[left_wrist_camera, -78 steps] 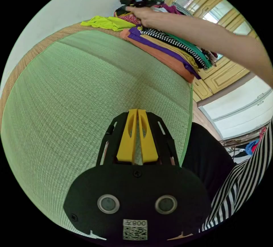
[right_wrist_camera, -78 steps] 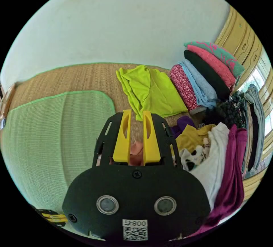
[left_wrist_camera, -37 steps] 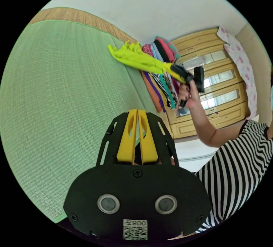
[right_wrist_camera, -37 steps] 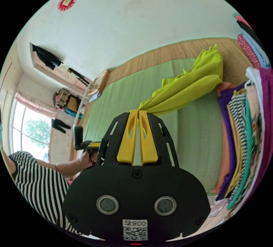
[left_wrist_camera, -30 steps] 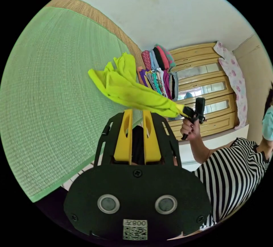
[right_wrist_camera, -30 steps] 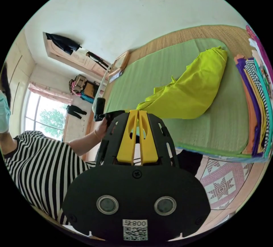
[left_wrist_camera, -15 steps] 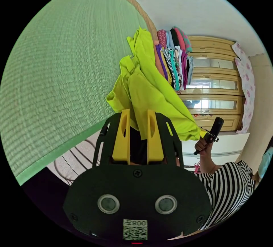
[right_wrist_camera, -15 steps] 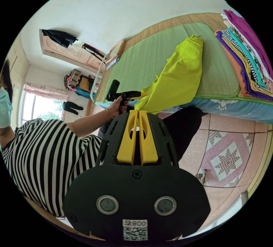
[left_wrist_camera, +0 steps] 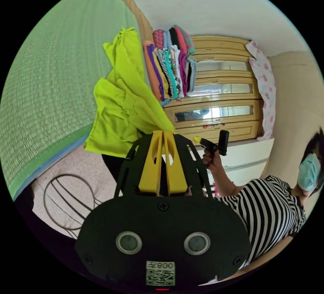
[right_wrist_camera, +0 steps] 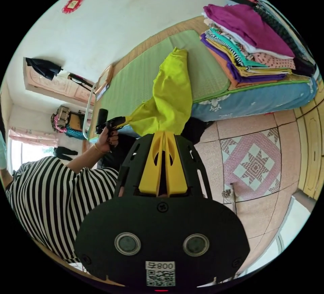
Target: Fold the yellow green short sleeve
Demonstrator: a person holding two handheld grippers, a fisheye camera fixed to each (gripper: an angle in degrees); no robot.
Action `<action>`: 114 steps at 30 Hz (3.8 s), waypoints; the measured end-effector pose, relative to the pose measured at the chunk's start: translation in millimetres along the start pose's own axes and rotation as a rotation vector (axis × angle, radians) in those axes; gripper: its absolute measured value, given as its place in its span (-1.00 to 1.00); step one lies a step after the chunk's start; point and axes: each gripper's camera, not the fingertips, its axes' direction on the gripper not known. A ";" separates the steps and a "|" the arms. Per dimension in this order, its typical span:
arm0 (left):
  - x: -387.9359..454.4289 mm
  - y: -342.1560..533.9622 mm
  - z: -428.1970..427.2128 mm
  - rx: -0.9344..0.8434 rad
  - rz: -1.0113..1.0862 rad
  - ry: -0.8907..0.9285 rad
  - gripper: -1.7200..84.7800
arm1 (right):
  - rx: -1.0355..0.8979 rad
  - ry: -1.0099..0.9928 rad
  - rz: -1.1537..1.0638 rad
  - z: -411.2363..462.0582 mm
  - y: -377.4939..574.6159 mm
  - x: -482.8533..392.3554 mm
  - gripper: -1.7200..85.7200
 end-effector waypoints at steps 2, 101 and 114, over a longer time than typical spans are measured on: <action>19.0 2.0 10.4 -0.008 0.045 0.022 -0.96 | 0.027 0.045 0.001 -2.1 -0.8 -4.7 -0.86; 990.7 157.7 71.0 0.877 1.137 -0.447 -0.94 | 0.918 -0.134 -0.914 -196.4 256.8 -460.0 -0.96; 1009.5 55.7 0.0 0.867 0.963 -0.573 -0.93 | 0.822 -0.102 -0.924 -152.0 99.1 -501.5 -0.96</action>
